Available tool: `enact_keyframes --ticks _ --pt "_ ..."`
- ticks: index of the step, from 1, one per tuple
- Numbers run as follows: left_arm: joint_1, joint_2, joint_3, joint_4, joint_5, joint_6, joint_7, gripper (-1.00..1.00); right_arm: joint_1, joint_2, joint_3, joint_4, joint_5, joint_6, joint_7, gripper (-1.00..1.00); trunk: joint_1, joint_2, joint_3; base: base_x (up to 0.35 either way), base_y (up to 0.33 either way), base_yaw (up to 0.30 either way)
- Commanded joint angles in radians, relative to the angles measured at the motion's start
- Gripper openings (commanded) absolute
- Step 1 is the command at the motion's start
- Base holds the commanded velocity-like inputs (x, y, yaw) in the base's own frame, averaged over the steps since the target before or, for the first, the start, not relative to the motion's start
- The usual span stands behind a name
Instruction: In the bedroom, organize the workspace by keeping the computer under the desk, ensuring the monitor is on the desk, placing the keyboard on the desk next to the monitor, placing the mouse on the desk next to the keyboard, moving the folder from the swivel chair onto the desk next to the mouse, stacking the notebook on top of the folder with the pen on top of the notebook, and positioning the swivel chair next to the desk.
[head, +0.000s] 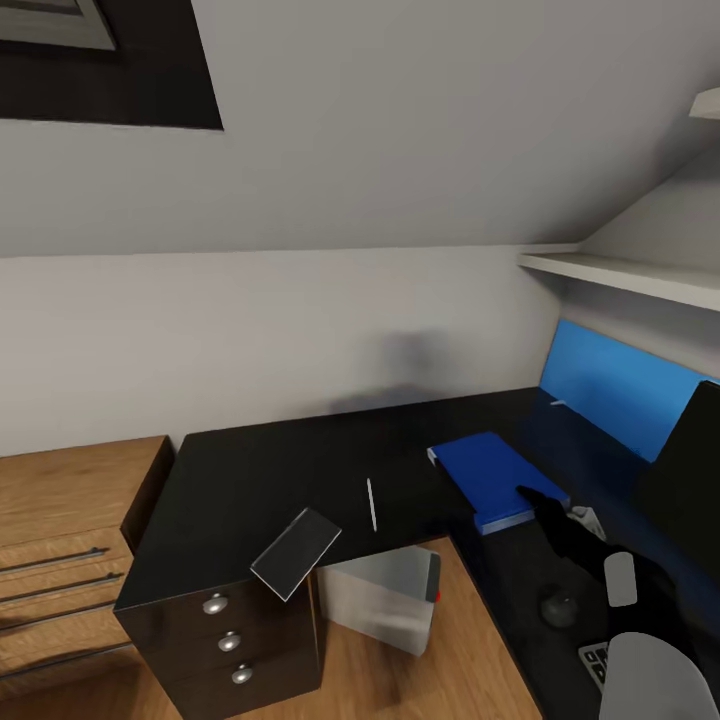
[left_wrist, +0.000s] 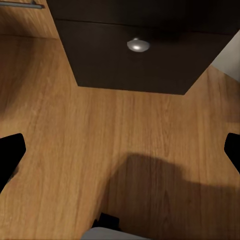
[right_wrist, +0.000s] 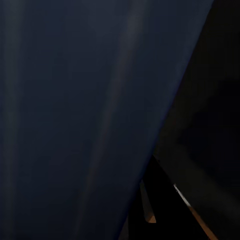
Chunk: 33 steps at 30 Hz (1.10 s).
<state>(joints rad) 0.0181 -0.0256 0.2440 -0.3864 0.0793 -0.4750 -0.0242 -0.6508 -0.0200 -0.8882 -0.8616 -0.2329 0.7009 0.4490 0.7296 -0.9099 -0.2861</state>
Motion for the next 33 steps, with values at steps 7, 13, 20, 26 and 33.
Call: enact_keyframes --ticks 7,13,20,26,33 --pt "0.000 0.000 0.000 -0.001 0.008 -0.001 -0.003 1.00 -0.001 -0.021 -0.003 0.002 -0.001 0.007 -0.001 -1.00 0.027 -0.050 -0.023 0.000 0.000 0.000" --pt "0.000 0.000 0.000 -0.001 0.008 -0.001 -0.003 1.00 -0.001 -0.031 -0.003 0.020 -0.001 0.005 -0.001 -1.00 0.050 -0.092 -0.042 0.000 0.000 0.000" --pt "0.000 0.000 0.000 -0.001 0.008 0.000 -0.003 1.00 -0.001 -0.060 -0.001 0.048 0.000 0.005 0.002 -1.00 0.077 -0.141 -0.064 0.000 0.000 0.000" --pt "0.000 0.001 -0.001 -0.001 0.008 0.000 -0.003 1.00 -0.001 -0.081 -0.001 0.075 -0.002 0.005 0.006 -1.00 0.100 -0.183 -0.083 0.000 0.000 0.000" --pt "0.000 0.001 -0.001 0.000 0.008 -0.001 -0.003 1.00 -0.001 -0.086 -0.002 0.080 -0.001 0.006 0.008 -1.00 0.127 -0.232 -0.105 0.000 0.000 0.000"
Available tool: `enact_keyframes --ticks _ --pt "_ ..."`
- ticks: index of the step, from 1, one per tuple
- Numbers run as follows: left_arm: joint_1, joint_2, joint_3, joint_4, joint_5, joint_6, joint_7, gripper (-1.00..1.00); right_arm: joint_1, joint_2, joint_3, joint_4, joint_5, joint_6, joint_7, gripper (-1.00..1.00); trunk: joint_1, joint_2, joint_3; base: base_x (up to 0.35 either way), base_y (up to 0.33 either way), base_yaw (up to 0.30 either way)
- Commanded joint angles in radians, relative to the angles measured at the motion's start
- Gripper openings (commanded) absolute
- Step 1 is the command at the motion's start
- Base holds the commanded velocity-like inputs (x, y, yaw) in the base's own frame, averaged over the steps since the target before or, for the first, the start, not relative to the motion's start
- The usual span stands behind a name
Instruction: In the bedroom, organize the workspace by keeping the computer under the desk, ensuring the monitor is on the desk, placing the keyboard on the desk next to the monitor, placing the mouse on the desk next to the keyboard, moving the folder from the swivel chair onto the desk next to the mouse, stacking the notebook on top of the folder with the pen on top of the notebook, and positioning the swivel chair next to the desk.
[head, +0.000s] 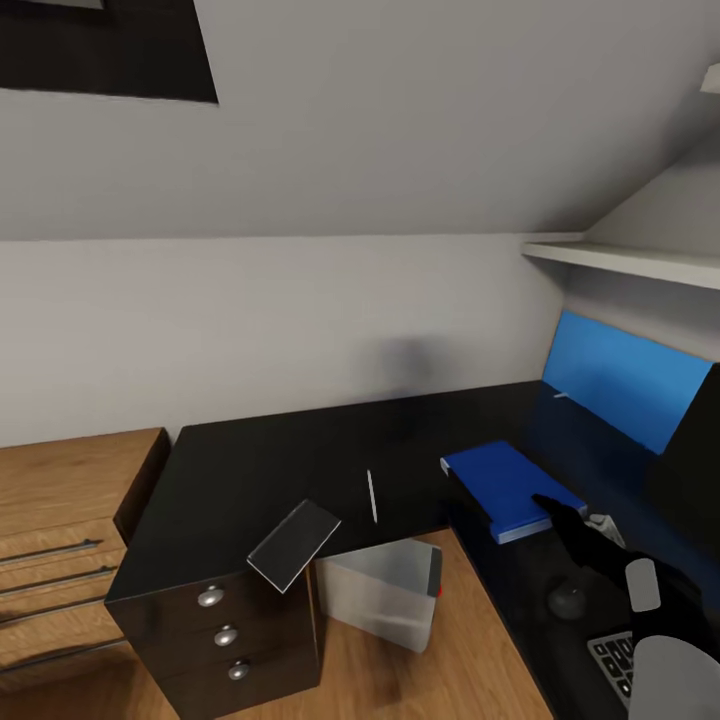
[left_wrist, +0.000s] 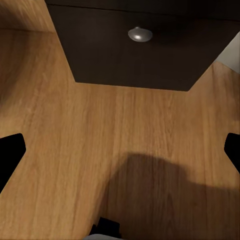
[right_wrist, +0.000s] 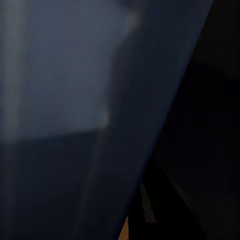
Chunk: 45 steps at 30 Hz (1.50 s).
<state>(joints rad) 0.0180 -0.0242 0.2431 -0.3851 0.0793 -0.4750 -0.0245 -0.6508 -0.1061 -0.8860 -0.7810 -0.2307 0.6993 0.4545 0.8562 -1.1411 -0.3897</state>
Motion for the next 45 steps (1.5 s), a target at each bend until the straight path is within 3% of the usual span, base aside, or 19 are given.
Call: enact_keyframes --ticks 1,29,34,45 --pt "0.000 0.000 0.000 -0.002 0.008 -0.001 -0.003 1.00 -0.001 0.000 -0.004 0.000 -0.003 0.007 0.002 -1.00 0.004 -0.008 -0.004 0.000 0.000 0.000" --pt "0.000 0.000 0.000 -0.001 0.008 -0.001 -0.003 1.00 -0.001 -0.013 -0.004 0.000 -0.001 0.011 -0.003 -1.00 0.111 -0.204 -0.092 0.000 0.000 0.000" --pt "0.000 0.000 -0.001 -0.001 0.008 -0.001 -0.003 1.00 -0.001 -0.014 -0.004 0.000 -0.001 0.011 -0.003 -1.00 0.111 -0.204 -0.092 0.000 0.000 0.000" --pt "0.000 0.001 0.000 -0.002 0.008 -0.001 -0.003 1.00 -0.001 -0.017 -0.004 0.000 -0.001 0.014 -0.004 -1.00 0.154 -0.281 -0.126 0.000 0.000 0.000"
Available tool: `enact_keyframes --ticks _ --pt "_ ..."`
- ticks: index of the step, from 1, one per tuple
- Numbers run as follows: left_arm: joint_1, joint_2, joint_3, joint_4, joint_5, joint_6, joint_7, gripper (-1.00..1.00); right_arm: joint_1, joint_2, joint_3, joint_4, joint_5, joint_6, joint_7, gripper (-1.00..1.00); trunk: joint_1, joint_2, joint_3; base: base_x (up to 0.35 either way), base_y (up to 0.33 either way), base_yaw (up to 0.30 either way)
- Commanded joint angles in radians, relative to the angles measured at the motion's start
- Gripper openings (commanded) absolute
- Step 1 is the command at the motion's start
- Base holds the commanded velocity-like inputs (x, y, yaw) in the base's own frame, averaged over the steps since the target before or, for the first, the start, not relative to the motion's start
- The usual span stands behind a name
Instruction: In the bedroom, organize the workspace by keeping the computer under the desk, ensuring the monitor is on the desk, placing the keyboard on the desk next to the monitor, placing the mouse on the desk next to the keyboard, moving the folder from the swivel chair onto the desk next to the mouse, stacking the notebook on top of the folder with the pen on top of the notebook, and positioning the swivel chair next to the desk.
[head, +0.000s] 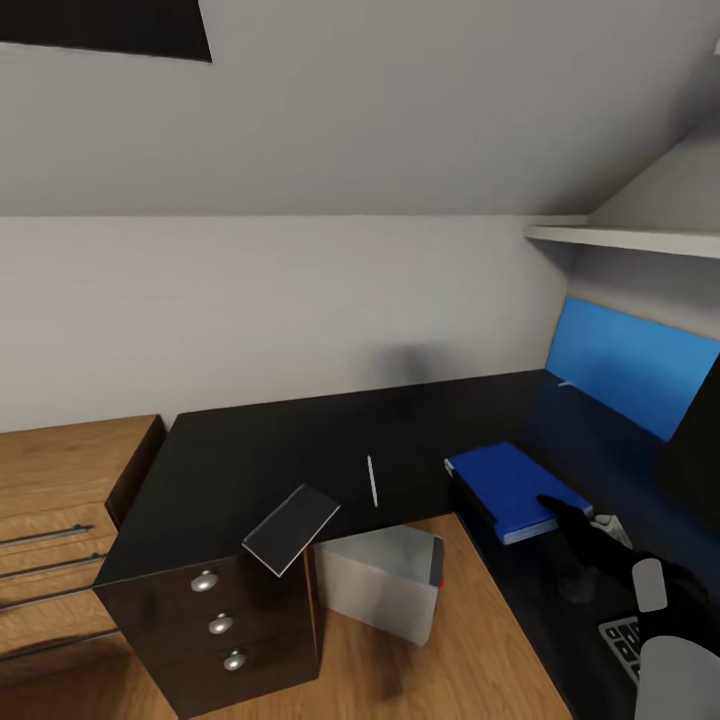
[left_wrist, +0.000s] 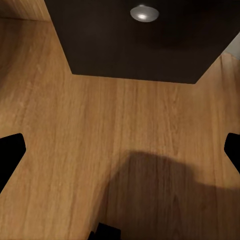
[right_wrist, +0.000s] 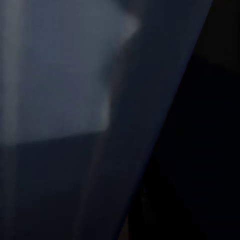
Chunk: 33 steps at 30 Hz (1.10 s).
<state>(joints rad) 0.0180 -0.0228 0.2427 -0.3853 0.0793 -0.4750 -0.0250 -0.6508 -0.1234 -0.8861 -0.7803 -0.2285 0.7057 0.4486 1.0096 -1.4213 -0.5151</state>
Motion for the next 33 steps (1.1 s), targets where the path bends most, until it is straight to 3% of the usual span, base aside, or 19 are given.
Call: enact_keyframes --ticks 1,33 --pt "0.000 0.000 0.000 -0.002 0.008 -0.001 -0.003 1.00 -0.001 -0.002 -0.004 0.000 -0.003 0.008 0.002 -1.00 0.004 -0.008 -0.004 0.000 0.000 0.000" --pt "0.000 0.003 0.003 -0.001 0.010 -0.031 -0.002 1.00 -0.001 -0.005 -0.004 0.025 -0.003 0.002 0.001 -1.00 0.008 -0.015 -0.007 0.000 -0.024 0.000"
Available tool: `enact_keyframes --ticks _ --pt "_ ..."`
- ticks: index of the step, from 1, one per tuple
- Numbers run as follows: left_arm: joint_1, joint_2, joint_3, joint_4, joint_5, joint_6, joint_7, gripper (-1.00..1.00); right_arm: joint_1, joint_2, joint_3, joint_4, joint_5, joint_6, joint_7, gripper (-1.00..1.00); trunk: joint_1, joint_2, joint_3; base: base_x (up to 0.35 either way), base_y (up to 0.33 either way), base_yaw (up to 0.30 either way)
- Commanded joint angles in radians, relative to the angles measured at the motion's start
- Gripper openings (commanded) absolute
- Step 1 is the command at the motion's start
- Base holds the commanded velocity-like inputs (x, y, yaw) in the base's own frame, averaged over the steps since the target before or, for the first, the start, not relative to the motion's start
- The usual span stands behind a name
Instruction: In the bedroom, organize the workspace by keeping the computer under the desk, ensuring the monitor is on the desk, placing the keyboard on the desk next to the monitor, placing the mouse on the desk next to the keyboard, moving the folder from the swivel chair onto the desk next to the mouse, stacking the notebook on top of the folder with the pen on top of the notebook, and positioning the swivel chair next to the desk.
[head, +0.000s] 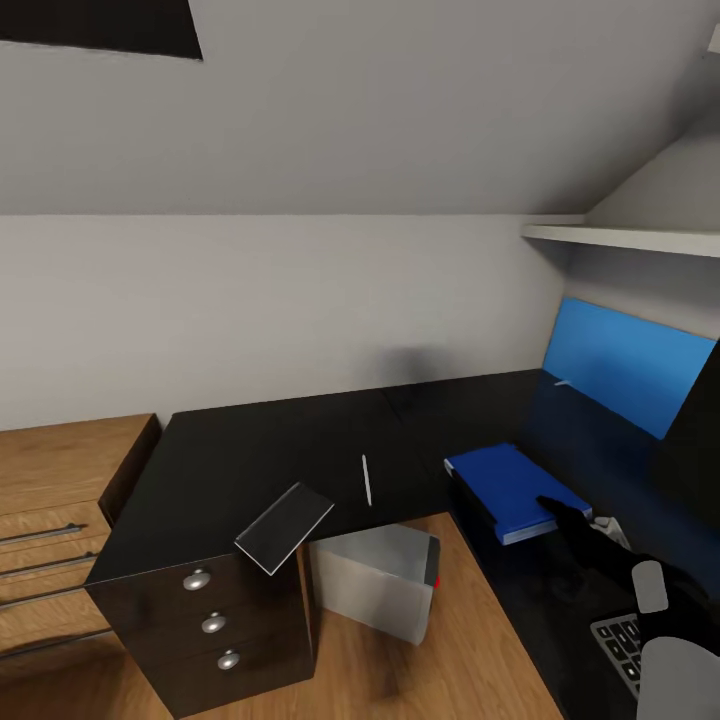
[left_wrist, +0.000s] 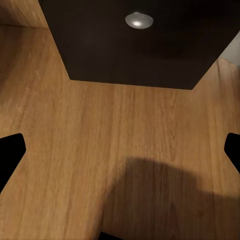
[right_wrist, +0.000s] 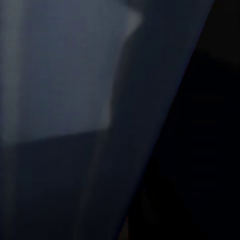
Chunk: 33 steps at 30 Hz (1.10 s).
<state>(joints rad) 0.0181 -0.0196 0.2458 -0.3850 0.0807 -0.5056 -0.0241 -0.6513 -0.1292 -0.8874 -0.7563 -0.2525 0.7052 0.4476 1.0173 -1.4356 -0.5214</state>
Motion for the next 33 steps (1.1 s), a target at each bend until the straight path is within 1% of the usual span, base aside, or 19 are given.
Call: enact_keyframes --ticks 1,4,10,19,29,33 --pt "0.000 0.000 0.000 -0.002 0.008 -0.001 -0.002 1.00 -0.001 0.000 -0.002 0.002 0.021 0.002 0.002 -1.00 0.000 0.000 -0.001 0.000 0.000 0.000" --pt "0.000 0.000 0.000 -0.002 0.008 -0.001 -0.003 1.00 -0.001 -0.002 -0.003 0.003 0.021 0.002 0.002 -1.00 0.000 0.000 -0.001 0.000 -0.018 0.000" --pt "0.000 0.000 0.000 -0.002 0.008 -0.002 -0.003 1.00 -0.001 -0.005 -0.002 0.004 0.021 0.002 0.002 -1.00 0.000 0.000 -0.001 0.000 -0.128 0.000" --pt "0.000 0.000 0.000 -0.003 0.008 -0.002 -0.003 1.00 -0.001 -0.006 -0.002 0.005 0.021 0.002 0.002 -1.00 0.000 0.000 -0.001 0.000 -0.015 0.000" --pt "0.000 -0.001 0.000 -0.003 0.008 -0.002 -0.003 1.00 -0.001 -0.006 -0.002 0.005 0.021 0.002 0.002 -1.00 0.038 -0.070 -0.032 0.000 0.000 0.000" --pt "0.000 0.000 0.000 -0.003 0.008 -0.002 -0.003 1.00 -0.001 -0.006 -0.002 0.005 0.021 0.002 0.002 -1.00 0.038 -0.070 -0.032 0.000 0.000 0.000"
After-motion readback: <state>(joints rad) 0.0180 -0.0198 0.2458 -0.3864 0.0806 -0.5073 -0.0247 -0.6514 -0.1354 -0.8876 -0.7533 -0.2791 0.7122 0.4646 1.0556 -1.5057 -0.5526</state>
